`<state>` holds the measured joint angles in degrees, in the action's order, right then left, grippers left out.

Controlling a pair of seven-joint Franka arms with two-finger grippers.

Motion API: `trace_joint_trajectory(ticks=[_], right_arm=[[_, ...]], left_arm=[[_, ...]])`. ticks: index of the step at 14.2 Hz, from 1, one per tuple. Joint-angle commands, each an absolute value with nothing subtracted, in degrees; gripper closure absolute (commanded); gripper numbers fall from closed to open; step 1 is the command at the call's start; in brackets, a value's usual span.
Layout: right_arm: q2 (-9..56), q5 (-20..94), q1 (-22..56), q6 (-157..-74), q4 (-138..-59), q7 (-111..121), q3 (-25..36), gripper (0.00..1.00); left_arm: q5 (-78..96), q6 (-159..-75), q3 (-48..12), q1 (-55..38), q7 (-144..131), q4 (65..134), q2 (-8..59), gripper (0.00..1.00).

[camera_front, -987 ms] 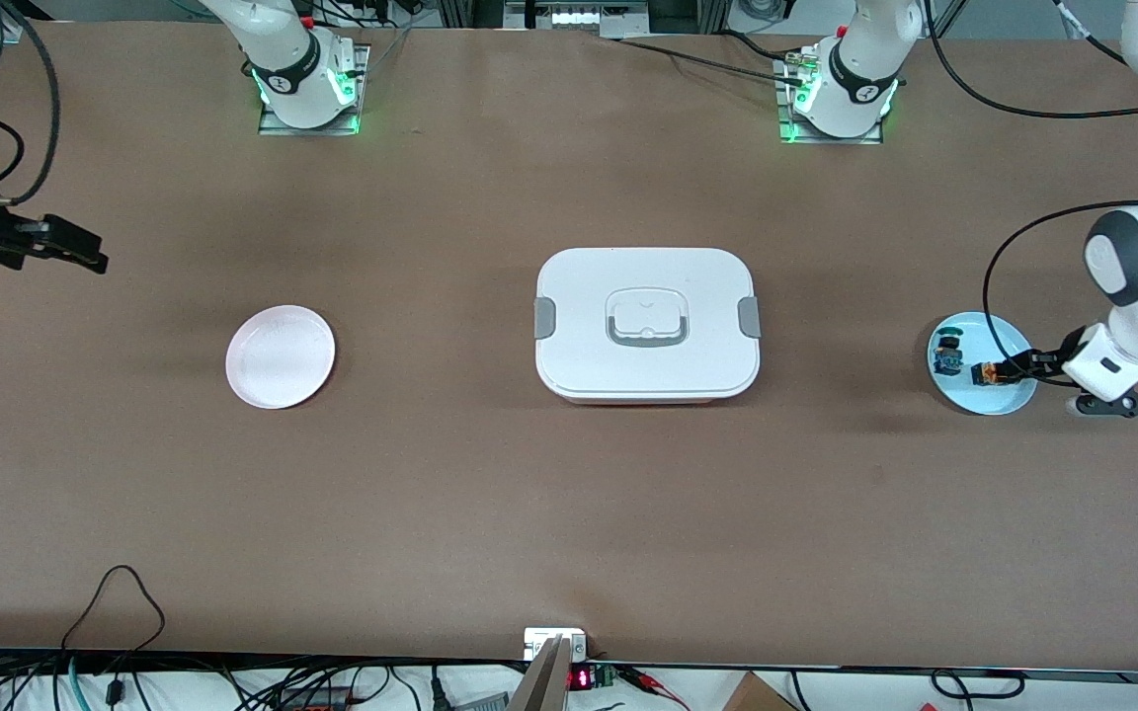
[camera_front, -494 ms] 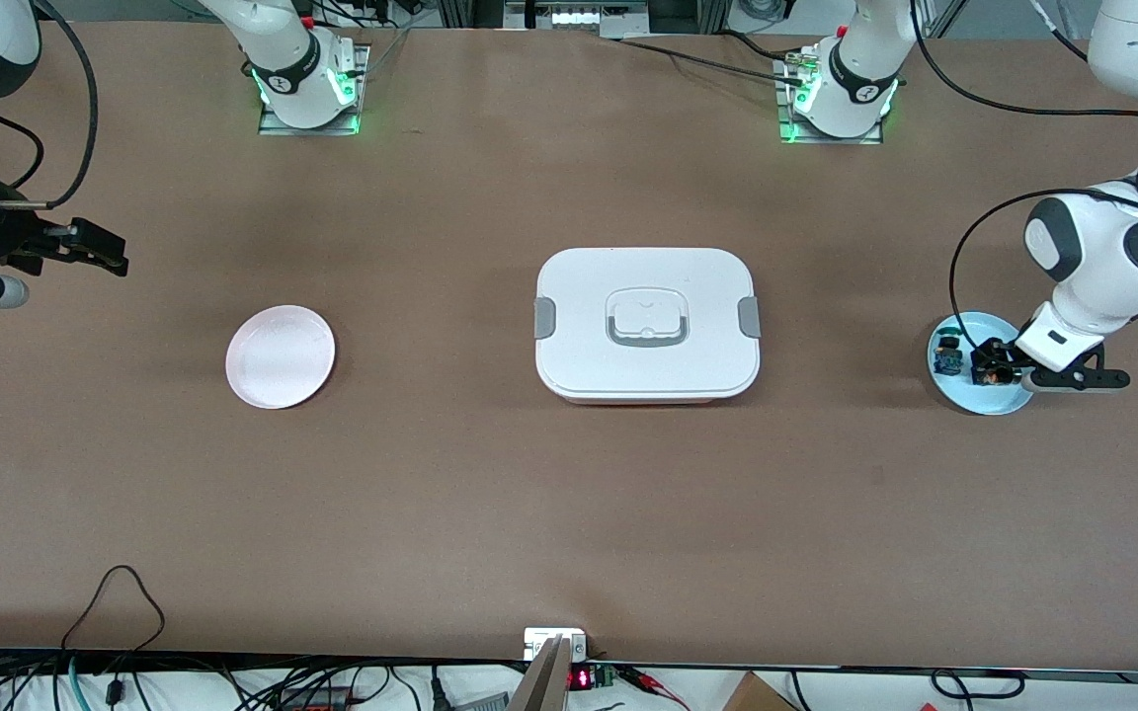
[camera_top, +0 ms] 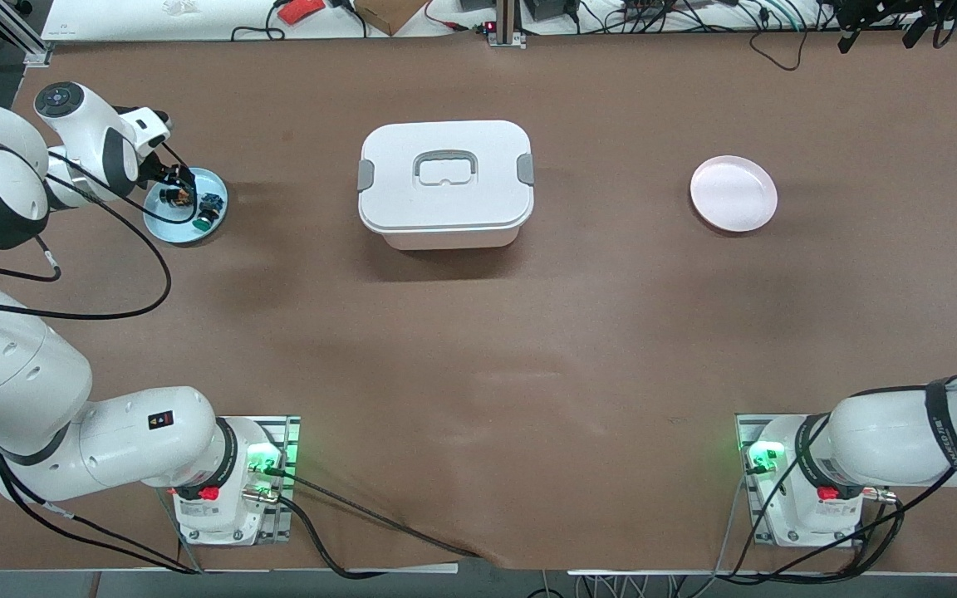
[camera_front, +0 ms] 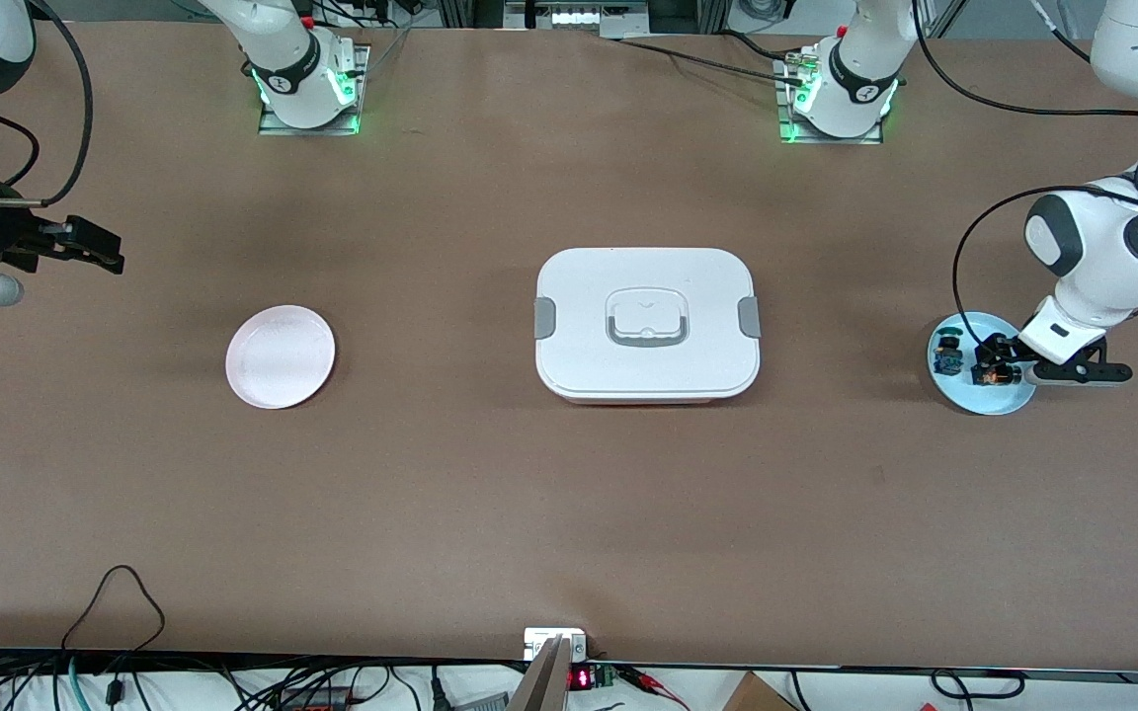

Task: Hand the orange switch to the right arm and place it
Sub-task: 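Lower the left gripper and close it on the orange switch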

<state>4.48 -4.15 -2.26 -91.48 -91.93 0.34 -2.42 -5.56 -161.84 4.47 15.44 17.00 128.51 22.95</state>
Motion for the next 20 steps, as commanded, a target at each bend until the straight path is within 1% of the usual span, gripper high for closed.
trace_joint_trajectory(ticks=[1, 4, 7, 9, 13, 15, 17, 18, 19, 20], right_arm=[[4.9, -4.9, -2.6, -91.3, -91.2, 1.1, -2.3, 0.0], [5.4, -4.7, -2.7, -92.8, -91.3, 0.2, -2.3, 0.0], [5.6, -4.5, -3.3, -92.6, -91.5, 0.5, -1.9, 0.0], [6.2, -4.7, -3.8, -92.7, -91.5, 0.8, -1.9, 0.0], [6.9, -4.6, -3.8, -92.9, -91.3, 1.0, -1.9, 0.0], [6.9, -4.2, -3.8, -92.7, -91.3, 0.4, -2.0, 0.0], [6.9, -4.2, -3.8, -92.3, -91.4, 0.4, -2.0, 0.0], [6.9, -4.2, -3.7, -92.4, -91.4, 0.4, -1.9, 0.0], [7.2, -4.2, -3.8, -92.7, -91.4, 0.4, -1.9, 0.0], [7.8, -4.2, -3.8, -92.8, -91.3, 1.0, -2.0, 0.0]], left_arm=[[-5.7, -162.8, 3.7, 16.4, 18.0, 128.8, 23.2, 0.0], [-5.7, -162.9, 1.9, 18.2, 18.0, 128.8, 23.7, 0.0], [-5.7, -162.9, -5.9, 26.4, 18.3, 128.5, 25.1, 0.0], [-5.9, -163.8, -9.0, 30.1, 18.4, 128.1, 26.4, 0.0], [-5.9, -165.8, -9.1, 30.2, 22.0, 128.1, 26.5, 0.0], [-5.9, -165.9, -9.1, 30.2, 22.1, 128.1, 27.6, 0.0], [-5.9, -168.1, -9.1, 30.2, 22.4, 128.1, 28.5, 0.0], [-5.9, -168.2, -9.1, 30.2, 22.4, 128.0, 28.7, 0.02], [-5.9, -168.2, -9.1, 30.2, 22.4, 128.0, 28.7, 0.12], [-5.9, -168.1, -9.1, 30.2, 22.3, 128.0, 28.6, 0.33]])
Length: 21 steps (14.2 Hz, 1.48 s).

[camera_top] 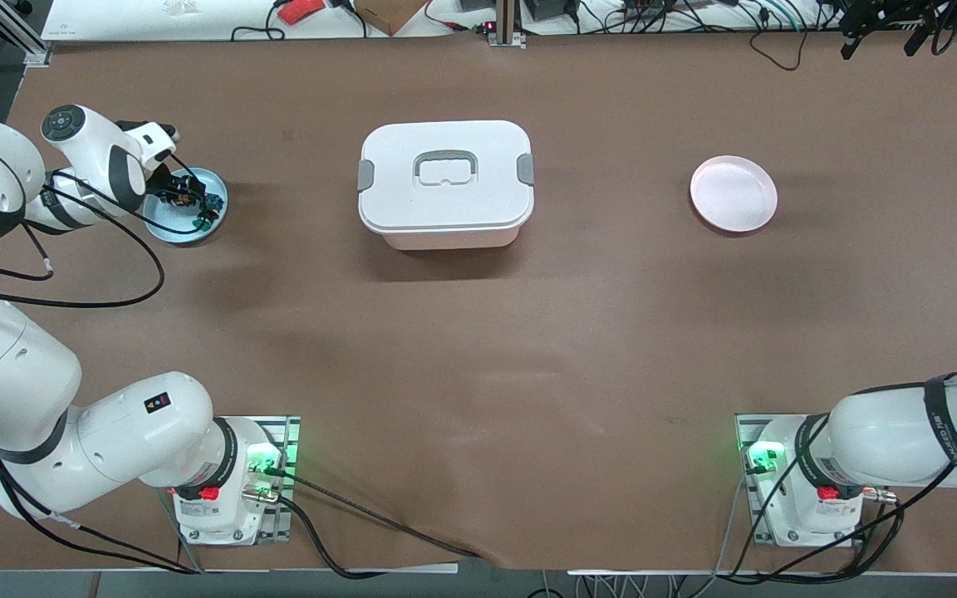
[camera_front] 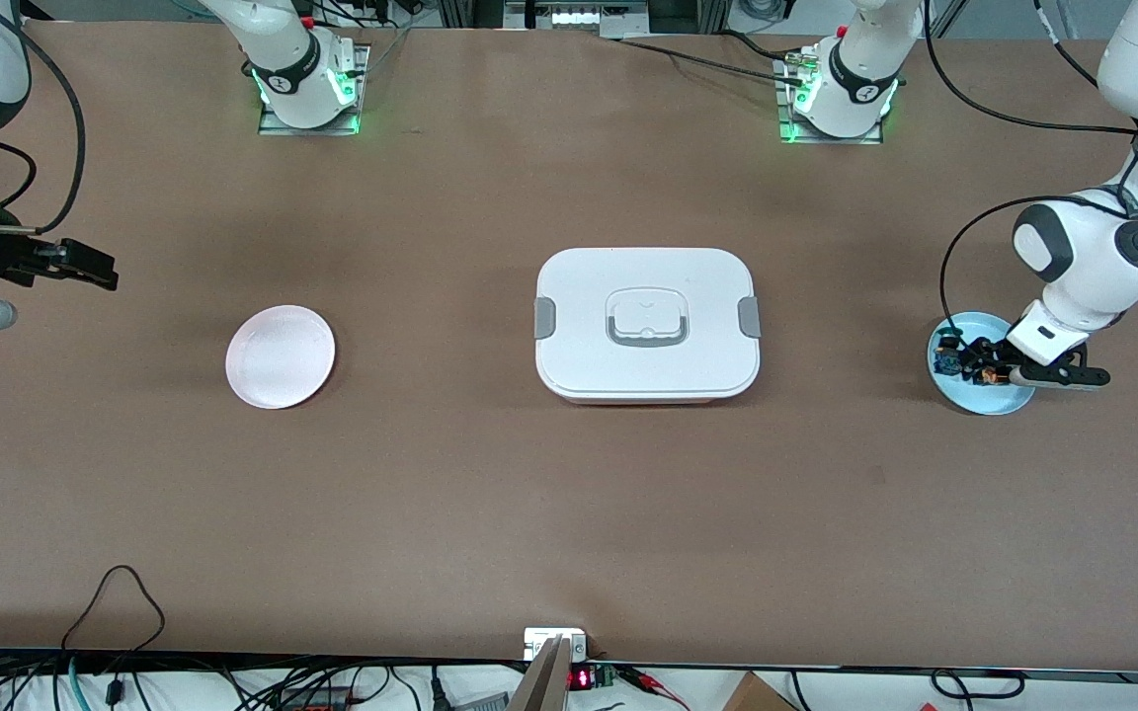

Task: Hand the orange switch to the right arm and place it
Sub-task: 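Lift the orange switch off the blue plate with the left gripper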

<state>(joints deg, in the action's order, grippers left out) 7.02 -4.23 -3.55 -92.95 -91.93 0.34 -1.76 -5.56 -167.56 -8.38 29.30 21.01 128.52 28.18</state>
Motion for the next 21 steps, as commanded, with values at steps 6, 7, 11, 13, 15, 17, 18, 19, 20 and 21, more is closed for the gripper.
trace_joint_trajectory(ticks=[6, 7, 11, 13, 15, 17, 18, 19, 20, 21], right_arm=[[7.8, -4.0, -3.7, -92.5, -91.3, 0.9, -2.0, 0.0], [7.8, -4.0, -3.7, -92.4, -91.3, 1.0, -2.0, 0.0], [7.8, -4.0, -3.3, -91.9, -91.3, 0.9, -2.0, 0.0], [7.8, -4.0, -3.3, -91.8, -91.3, 0.8, -2.0, 0.0], [7.8, -4.0, -3.3, -91.8, -91.5, 0.4, -2.0, 0.0], [7.8, -4.0, -3.3, -91.8, -91.3, 0.5, -2.0, 0.0], [7.8, -4.0, -3.3, -91.8, -91.4, 0.6, -2.0, 0.0], [7.8, -4.0, -3.4, -91.8, -91.4, 0.7, -2.0, 0.0], [7.8, -4.0, -3.3, -91.8, -91.4, 0.6, -2.0, 0.0], [7.8, -4.0, -3.3, -91.8, -91.4, 0.5, -2.1, 0.0]], left_arm=[[-6.0, -168.0, -9.1, 30.2, 24.3, 126.7, 27.3, 0.7], [-6.0, -167.9, -9.1, 30.2, 25.3, 126.7, 26.4, 0.71], [-6.0, -167.4, -9.1, 30.2, 29.4, 126.7, 22.1, 0.77], [-6.1, -165.1, -9.4, 29.9, 30.3, 126.1, 19.4, 0.78], [-6.3, -157.6, -10.5, 29.7, 30.3, 122.9, 17.0, 0.78], [-6.4, -142.2, -12.8, 29.7, 30.2, 114.6, 16.0, 0.79], [-6.3, -132.3, -14.4, 29.5, 30.2, 108.7, 16.3, 0.79], [-6.3, -123.0, -16.2, 29.4, 30.1, 103.6, 16.8, 0.81], [-6.3, -113.6, -18.3, 28.7, 29.8, 98.1, 17.5, 0.81], [-6.2, -106.9, -20.4, 27.7, 29.3, 93.7, 18.2, 0.82]])
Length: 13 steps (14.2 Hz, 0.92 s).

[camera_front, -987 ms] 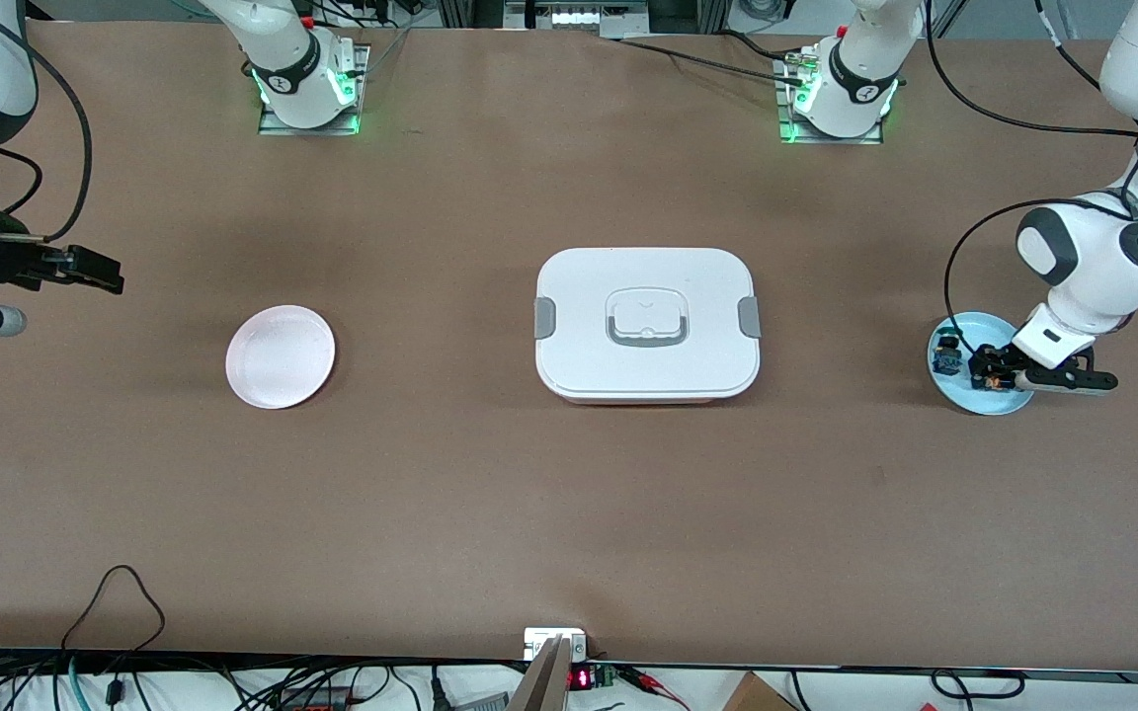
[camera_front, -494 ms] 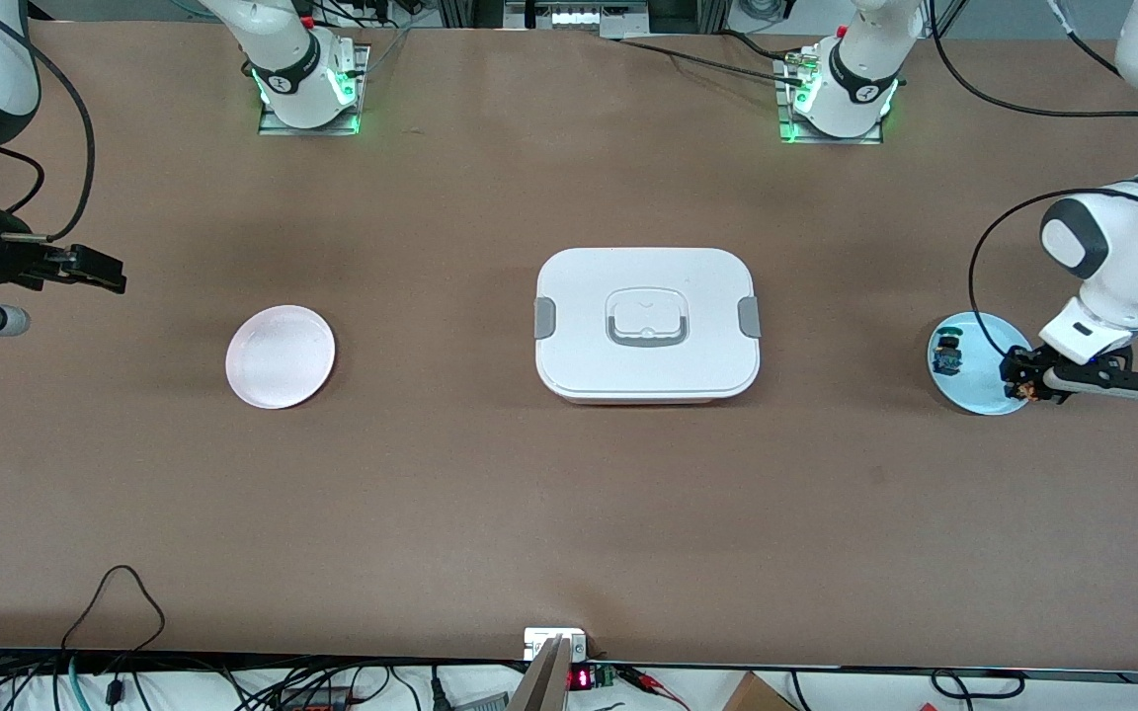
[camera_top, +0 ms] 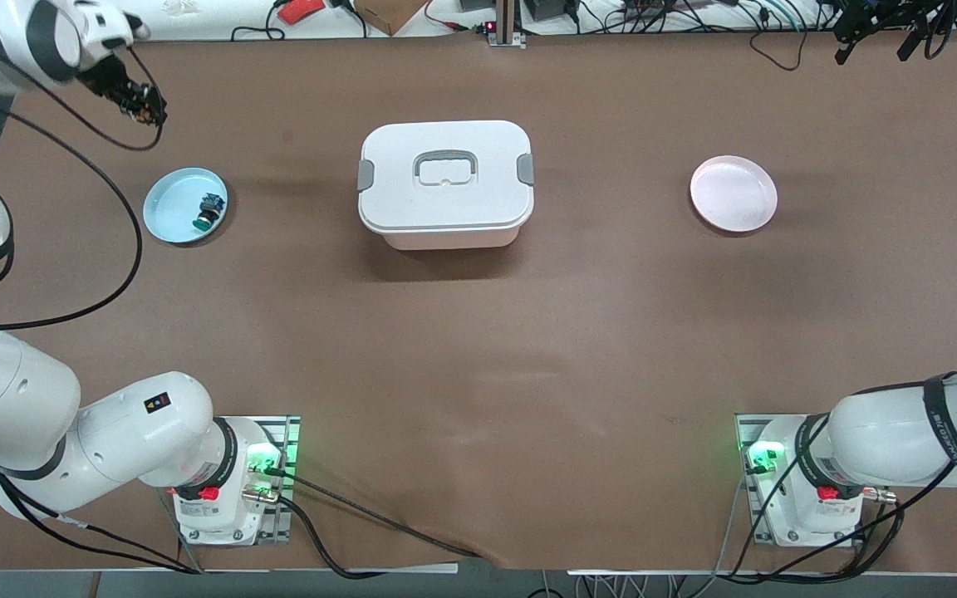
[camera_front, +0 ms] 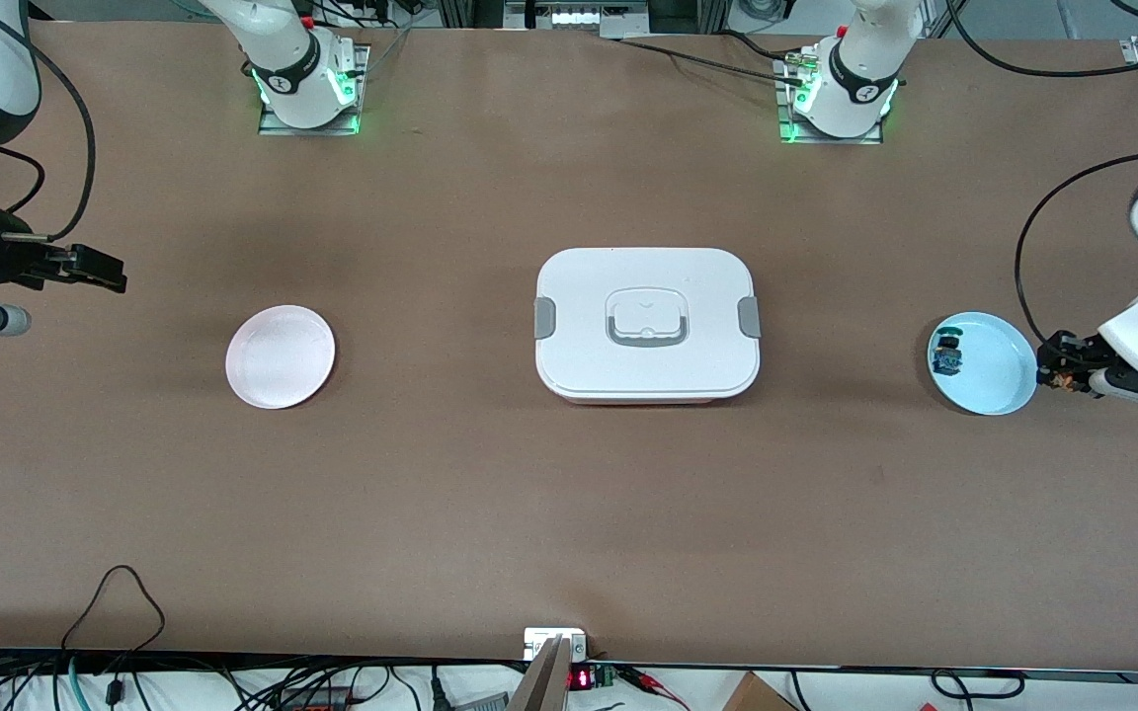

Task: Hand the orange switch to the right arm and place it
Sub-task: 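Lift the orange switch off the blue plate with the left gripper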

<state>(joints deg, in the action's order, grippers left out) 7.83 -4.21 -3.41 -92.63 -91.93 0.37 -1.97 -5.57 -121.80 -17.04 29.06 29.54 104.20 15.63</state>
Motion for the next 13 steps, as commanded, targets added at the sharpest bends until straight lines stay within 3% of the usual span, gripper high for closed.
trace_joint_trajectory(ticks=[1, 6, 8, 13], right_arm=[[7.9, -4.0, -3.3, -91.8, -91.5, 0.6, -2.2, 0.0], [8.7, 2.1, -3.8, -92.7, -91.4, 0.5, -2.0, 0.0], [8.7, 1.6, -3.8, -92.6, -91.4, 0.8, -1.9, 0.0], [9.0, 2.3, -3.9, -91.9, -91.3, 1.0, -1.9, 0.0]], left_arm=[[-6.1, -103.3, -21.3, 26.5, 27.4, 91.6, 18.3, 0.83], [-5.5, -94.1, -21.8, 17.5, 23.5, 88.9, 18.5, 0.83], [-3.4, -93.3, -21.9, 12.3, 24.1, 88.4, 19.4, 0.88], [25.5, -93.9, -22.4, 8.5, 36.0, 87.5, 22.0, 0.89]])
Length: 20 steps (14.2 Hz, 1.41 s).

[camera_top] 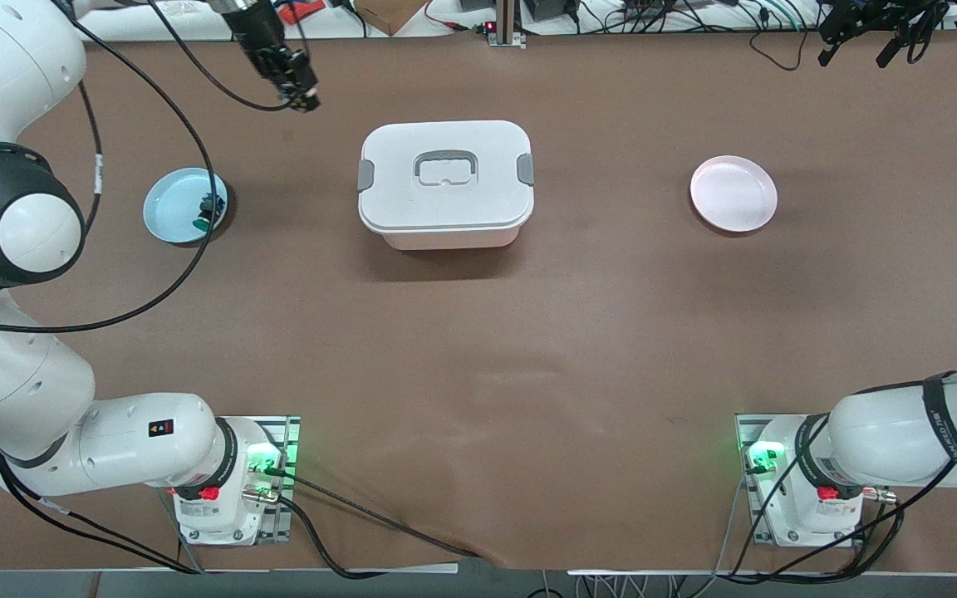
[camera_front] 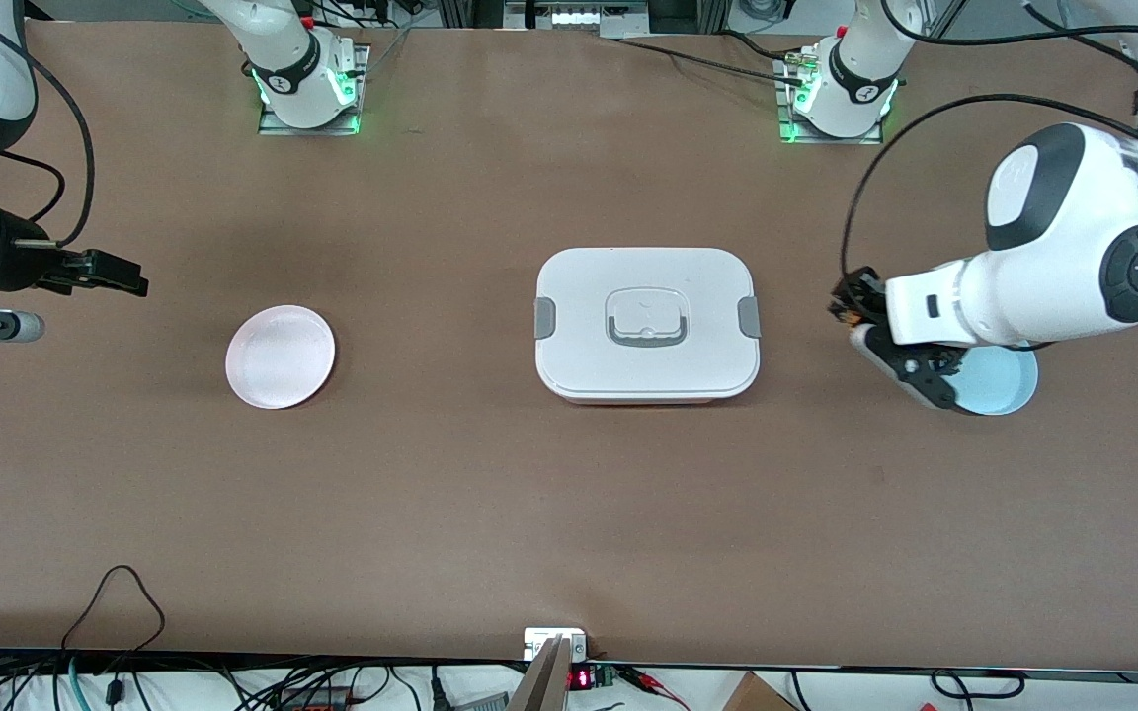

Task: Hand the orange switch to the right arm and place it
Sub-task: 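Carry the switch over the box while the right gripper rises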

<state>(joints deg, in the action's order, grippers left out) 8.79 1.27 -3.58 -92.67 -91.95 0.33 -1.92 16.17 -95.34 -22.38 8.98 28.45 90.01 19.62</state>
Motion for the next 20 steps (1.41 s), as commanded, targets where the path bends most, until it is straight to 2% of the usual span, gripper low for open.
trace_joint_trajectory(ticks=[1, 6, 10, 15, 20], right_arm=[[8.9, 2.3, -3.9, -91.9, -91.3, 1.1, -1.9, 0.0], [8.7, 3.9, -3.5, -91.4, -91.3, 1.1, -2.3, 0.0], [9.0, 16.9, -3.8, -90.1, -91.3, 1.1, -2.0, 0.0], [11.0, 41.5, -4.0, -89.5, -91.8, 0.2, -1.9, 0.0], [12.7, 63.4, -4.4, -90.1, -97.5, -1.5, -1.8, 0.0]], left_arm=[[29.8, -94.0, -22.6, 8.4, 38.5, 87.5, 22.3, 0.89], [51.6, -98.5, -25.0, 5.6, 60.9, 87.7, 22.8, 0.95], [60.1, -107.1, -25.1, 1.4, 77.6, 88.4, 23.1, 0.95], [76.3, -125.7, -25.1, -8.2, 87.9, 90.6, 23.8, 0.95], [92.2, -133.9, -25.1, -15.5, 100.1, 93.0, 24.0, 0.96]])
